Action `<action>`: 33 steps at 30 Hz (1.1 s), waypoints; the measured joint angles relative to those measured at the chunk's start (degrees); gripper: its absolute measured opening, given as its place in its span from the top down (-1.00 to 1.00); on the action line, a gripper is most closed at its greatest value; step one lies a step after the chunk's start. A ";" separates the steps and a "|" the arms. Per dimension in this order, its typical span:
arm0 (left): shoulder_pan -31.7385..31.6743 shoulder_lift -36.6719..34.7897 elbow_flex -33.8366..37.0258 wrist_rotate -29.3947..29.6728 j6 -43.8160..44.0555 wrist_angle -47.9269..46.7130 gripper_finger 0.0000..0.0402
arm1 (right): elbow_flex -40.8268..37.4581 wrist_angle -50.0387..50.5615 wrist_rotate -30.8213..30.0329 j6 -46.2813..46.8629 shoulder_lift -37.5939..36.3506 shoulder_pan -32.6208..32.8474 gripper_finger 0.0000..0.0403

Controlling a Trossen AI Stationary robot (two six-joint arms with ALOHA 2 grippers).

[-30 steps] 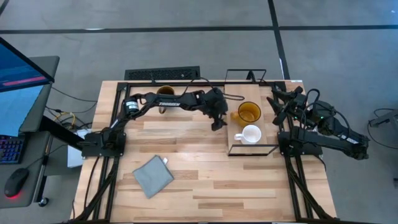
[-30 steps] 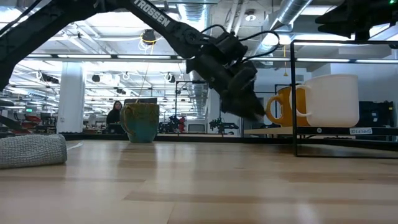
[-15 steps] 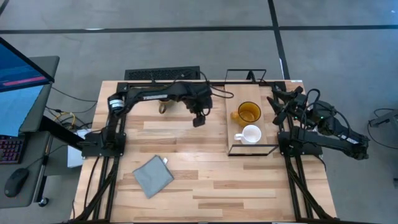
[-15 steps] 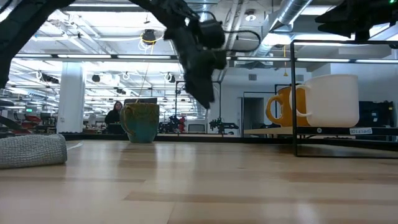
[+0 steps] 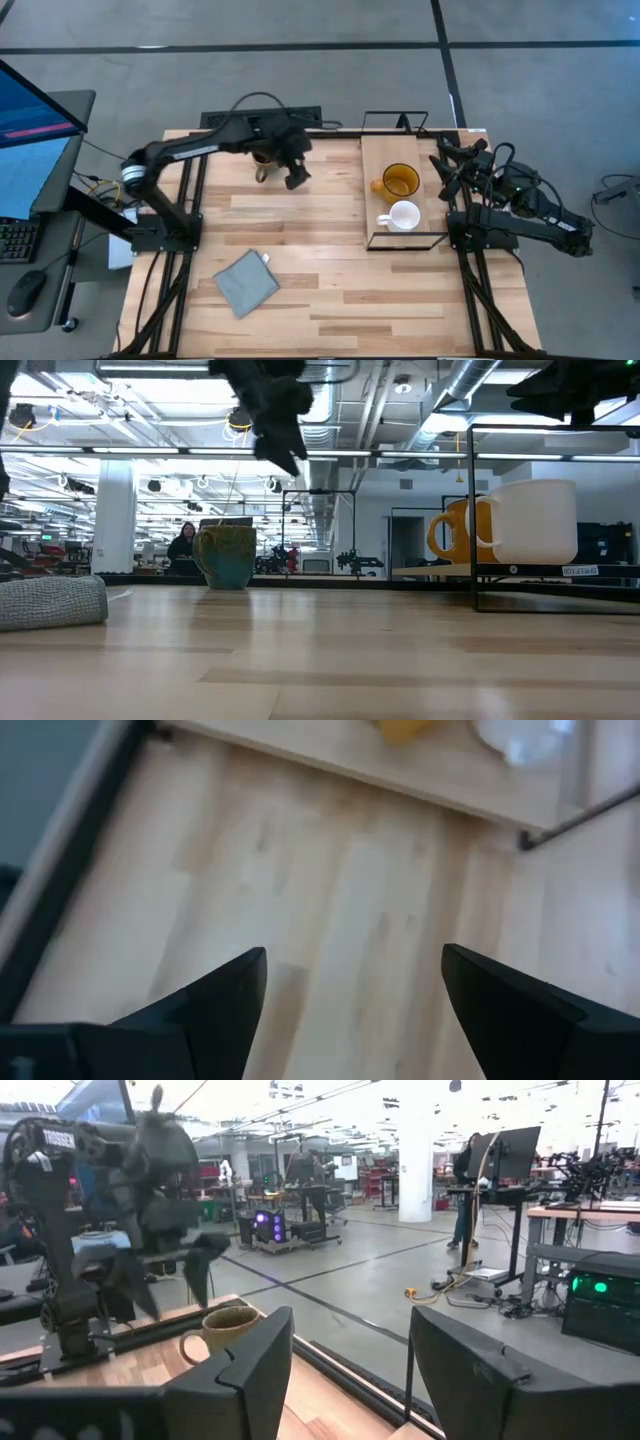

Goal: Stack small to large cups/mugs on shelf
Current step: Put the green mug on the shelf

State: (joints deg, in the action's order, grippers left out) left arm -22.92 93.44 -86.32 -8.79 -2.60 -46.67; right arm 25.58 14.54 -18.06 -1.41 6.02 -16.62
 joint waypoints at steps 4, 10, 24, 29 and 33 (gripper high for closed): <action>-0.28 -8.35 8.94 4.35 4.07 9.18 -0.46 | 0.00 -0.02 -0.01 -0.05 -0.02 0.00 -0.12; -0.09 -20.23 23.08 9.00 9.90 21.34 -0.46 | 0.00 -0.02 -0.01 -0.07 -0.02 0.00 -0.12; 1.13 -38.56 45.84 26.74 28.62 28.66 -0.46 | 0.00 -0.03 0.00 -0.11 -0.02 0.00 -0.12; 1.92 -41.00 50.82 31.72 37.85 28.55 -0.46 | 0.00 -0.35 -0.02 -0.07 -0.02 0.00 -0.12; 1.90 -40.64 52.23 32.84 41.24 28.60 -0.46 | 0.00 -0.50 -0.02 -0.09 -0.02 0.00 -0.12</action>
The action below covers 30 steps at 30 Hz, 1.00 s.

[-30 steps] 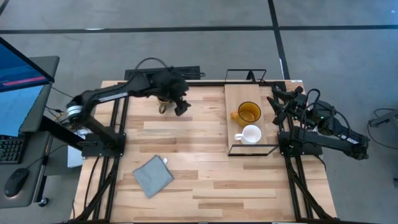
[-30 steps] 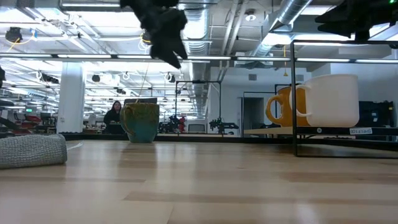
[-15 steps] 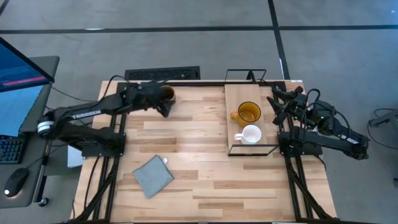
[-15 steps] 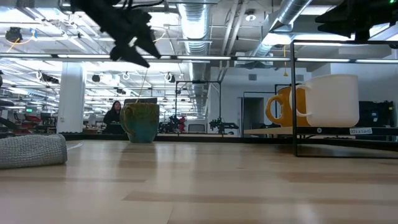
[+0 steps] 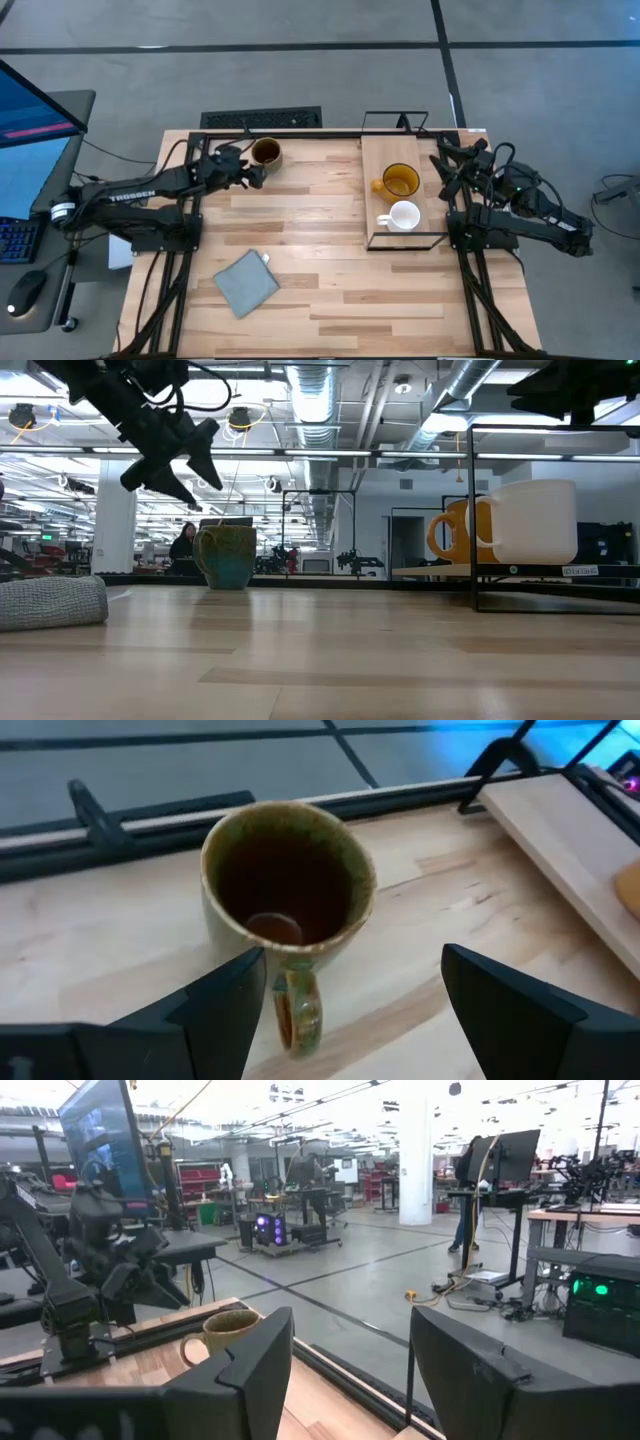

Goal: Stack small to large cups/mugs on shelf
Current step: Put the green mug on the shelf

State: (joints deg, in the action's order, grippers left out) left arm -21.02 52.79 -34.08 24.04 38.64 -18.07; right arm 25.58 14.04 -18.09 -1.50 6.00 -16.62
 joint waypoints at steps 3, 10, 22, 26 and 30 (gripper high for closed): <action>0.00 0.49 0.28 -0.10 0.87 -0.03 -0.46 | 0.00 -0.04 0.00 0.02 0.00 0.00 -0.12; 0.00 0.83 0.28 0.00 1.25 -0.04 -0.46 | 0.00 -0.07 0.00 0.02 0.00 0.00 -0.12; 0.00 0.83 0.28 2.20 7.13 -4.12 -0.46 | 0.00 -0.07 -0.02 1.73 0.00 0.00 -0.12; 0.00 0.83 0.28 1.57 7.90 -5.60 -0.46 | 0.00 -0.07 0.00 2.06 0.00 0.00 -0.12; 0.00 0.83 0.28 -0.29 8.04 -5.13 -0.46 | 0.00 -0.06 0.00 2.05 0.00 0.00 -0.12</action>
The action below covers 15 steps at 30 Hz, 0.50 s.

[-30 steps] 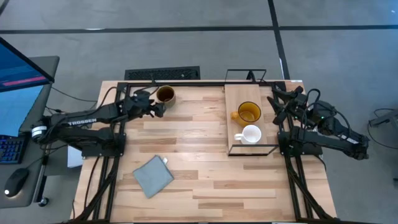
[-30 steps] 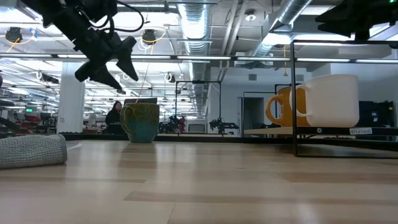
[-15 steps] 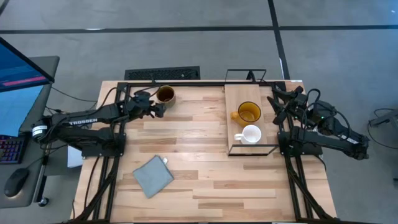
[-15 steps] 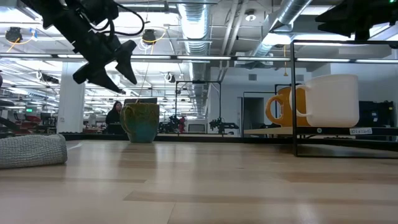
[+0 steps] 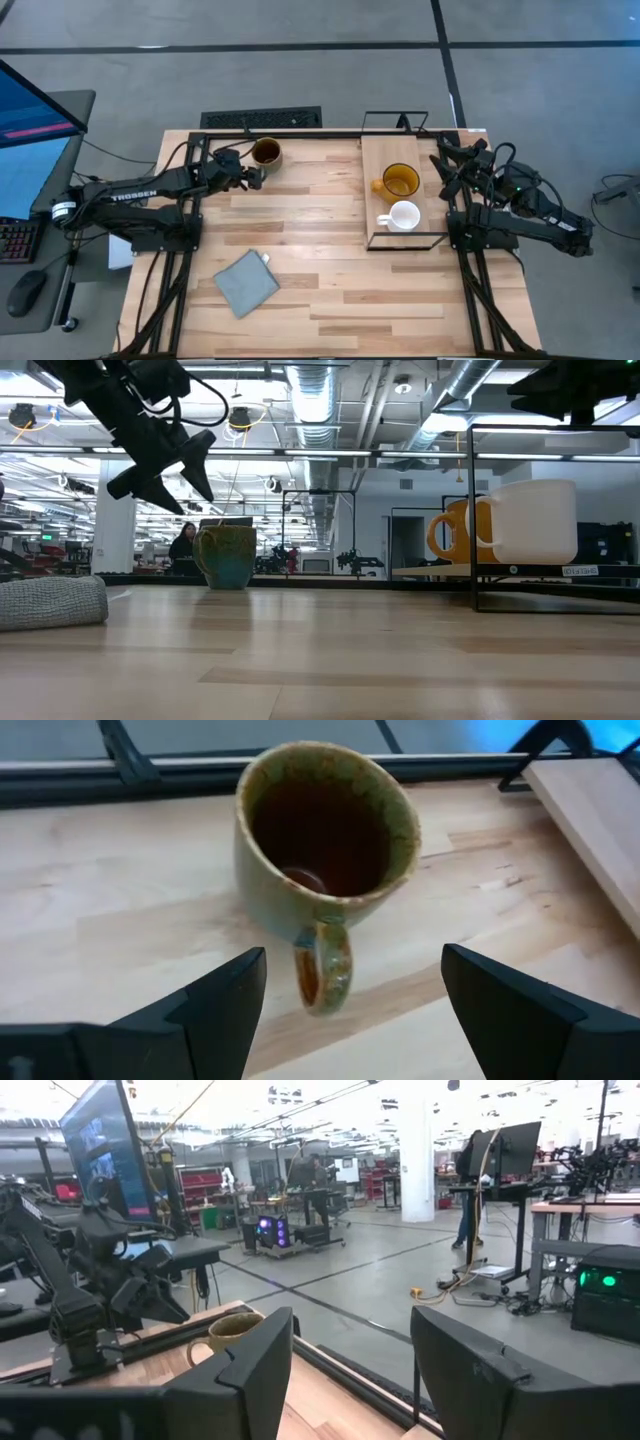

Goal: Stack small to large cups/mugs on shelf
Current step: Put the green mug on the shelf

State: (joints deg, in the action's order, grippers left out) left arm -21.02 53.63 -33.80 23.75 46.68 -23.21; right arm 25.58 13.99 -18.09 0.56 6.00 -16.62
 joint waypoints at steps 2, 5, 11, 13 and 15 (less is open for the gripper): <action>0.00 0.00 0.00 -1.04 0.19 0.44 -0.46 | 0.00 -0.01 0.00 0.00 0.00 0.00 -0.12; 0.00 0.00 0.00 -1.94 -0.28 -0.21 -0.46 | 0.00 0.01 0.00 0.00 0.00 0.00 -0.12; 0.00 1.81 -0.04 -0.44 1.09 -0.78 -0.46 | 0.00 0.01 0.00 -0.02 0.00 0.00 -0.12; 0.00 4.29 -0.04 0.72 1.03 -0.07 -0.46 | 0.00 0.03 -0.01 -0.02 0.00 0.00 -0.12; -0.02 7.41 -0.04 0.21 1.03 1.42 -0.46 | 0.00 0.02 0.00 -0.04 0.00 0.02 -0.12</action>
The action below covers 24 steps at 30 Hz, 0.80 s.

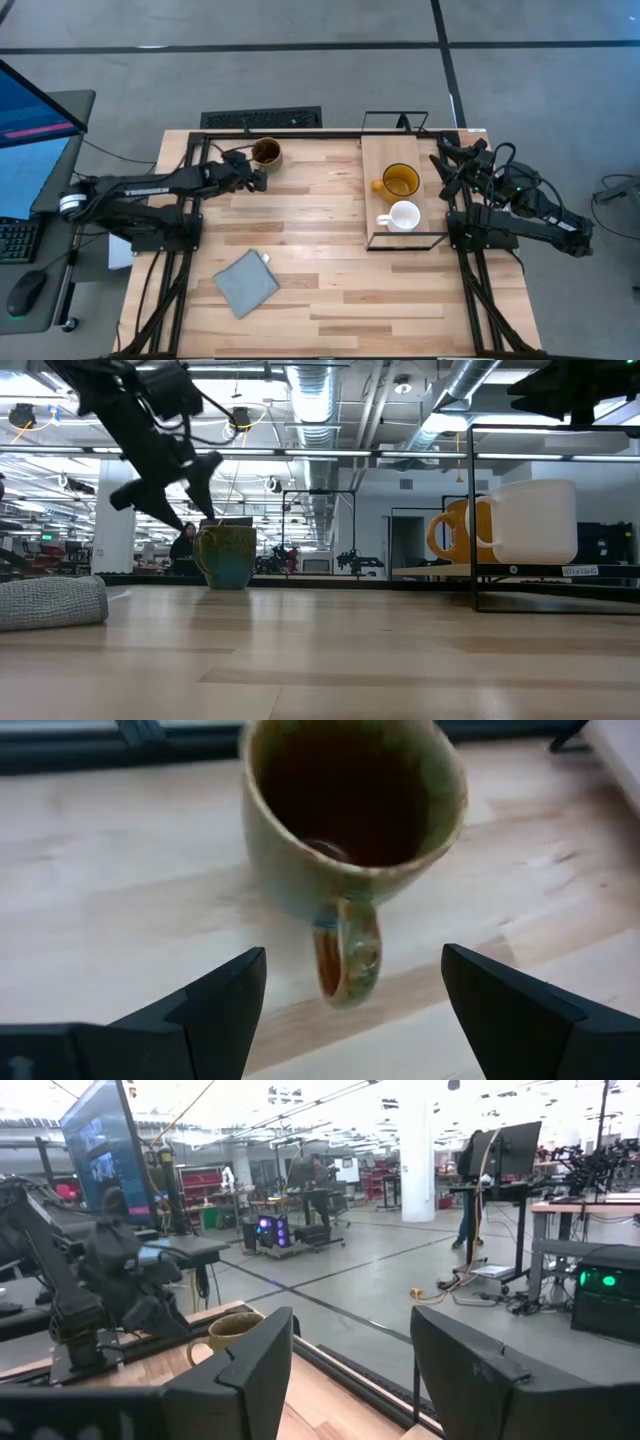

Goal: Stack small to large cups/mugs on shelf
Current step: Put the green mug on the shelf

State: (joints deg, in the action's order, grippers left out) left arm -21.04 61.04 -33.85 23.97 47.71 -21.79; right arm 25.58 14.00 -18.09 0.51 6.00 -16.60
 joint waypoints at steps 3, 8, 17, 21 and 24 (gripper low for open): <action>0.27 4.60 0.00 -2.10 -0.05 5.01 -0.46 | 0.00 0.02 0.00 -0.07 0.00 0.00 -0.12; 0.09 9.86 0.00 -3.13 -1.30 9.27 -0.46 | 0.00 0.02 -0.01 -0.36 0.02 -0.02 -0.12; -0.15 10.16 -0.04 -1.76 -2.42 8.15 -0.45 | 0.00 0.03 -0.02 -0.48 0.02 -0.02 -0.12; -0.59 10.16 -0.04 -1.80 -2.44 7.88 -0.35 | 0.00 0.02 -0.02 -0.49 0.02 -0.02 -0.12; -0.57 10.16 -0.04 -1.84 -3.25 8.00 -0.19 | 0.00 0.02 -0.02 -0.48 0.02 -0.02 -0.12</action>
State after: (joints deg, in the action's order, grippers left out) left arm -21.61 71.20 -33.89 22.13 44.46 -13.79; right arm 25.58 14.03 -18.11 0.03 6.02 -16.62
